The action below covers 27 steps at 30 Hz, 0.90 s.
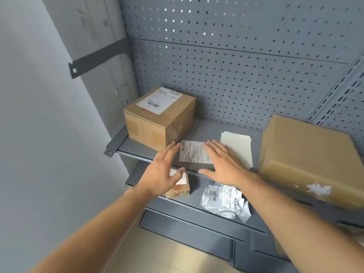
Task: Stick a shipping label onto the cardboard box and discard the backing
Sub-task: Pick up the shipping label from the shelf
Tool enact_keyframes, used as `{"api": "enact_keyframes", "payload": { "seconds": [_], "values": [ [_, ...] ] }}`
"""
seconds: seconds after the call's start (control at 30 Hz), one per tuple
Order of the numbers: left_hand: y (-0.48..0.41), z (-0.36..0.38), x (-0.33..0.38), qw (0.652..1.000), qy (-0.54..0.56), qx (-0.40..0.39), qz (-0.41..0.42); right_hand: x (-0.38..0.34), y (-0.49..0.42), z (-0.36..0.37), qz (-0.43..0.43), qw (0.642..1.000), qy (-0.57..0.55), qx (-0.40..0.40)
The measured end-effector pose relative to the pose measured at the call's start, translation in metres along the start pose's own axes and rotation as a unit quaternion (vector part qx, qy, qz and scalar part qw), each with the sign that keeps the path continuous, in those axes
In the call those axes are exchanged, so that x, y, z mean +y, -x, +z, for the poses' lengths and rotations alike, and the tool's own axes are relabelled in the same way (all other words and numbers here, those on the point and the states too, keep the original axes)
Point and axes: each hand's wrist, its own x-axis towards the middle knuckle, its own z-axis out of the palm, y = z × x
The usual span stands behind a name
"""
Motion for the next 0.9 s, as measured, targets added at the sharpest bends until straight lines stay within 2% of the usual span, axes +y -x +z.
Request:
{"api": "enact_keyframes", "payload": {
  "seconds": [0.2, 0.47, 0.53, 0.63, 0.77, 0.9],
  "values": [
    [-0.003, 0.005, -0.004, 1.000, -0.010, -0.014, -0.001, -0.001, 0.004, 0.003, -0.018, 0.999, 0.018, -0.021],
    [-0.013, 0.013, 0.006, 0.999, -0.020, -0.013, 0.037, 0.004, 0.011, 0.008, -0.113, 0.991, 0.027, 0.069],
    [-0.015, 0.010, 0.010, 0.999, -0.016, 0.002, 0.047, 0.004, 0.016, 0.005, -0.101, 0.990, 0.017, 0.095],
    [-0.020, 0.004, 0.018, 0.997, 0.001, 0.043, 0.059, 0.003, 0.018, -0.010, -0.040, 0.984, -0.028, 0.169],
    [-0.030, -0.006, 0.035, 0.994, 0.019, 0.091, 0.058, 0.006, 0.018, -0.035, 0.018, 0.960, -0.092, 0.263],
    [-0.043, -0.013, 0.054, 0.987, 0.090, 0.127, 0.039, 0.007, 0.025, -0.062, 0.074, 0.926, -0.126, 0.348]
  ]
}}
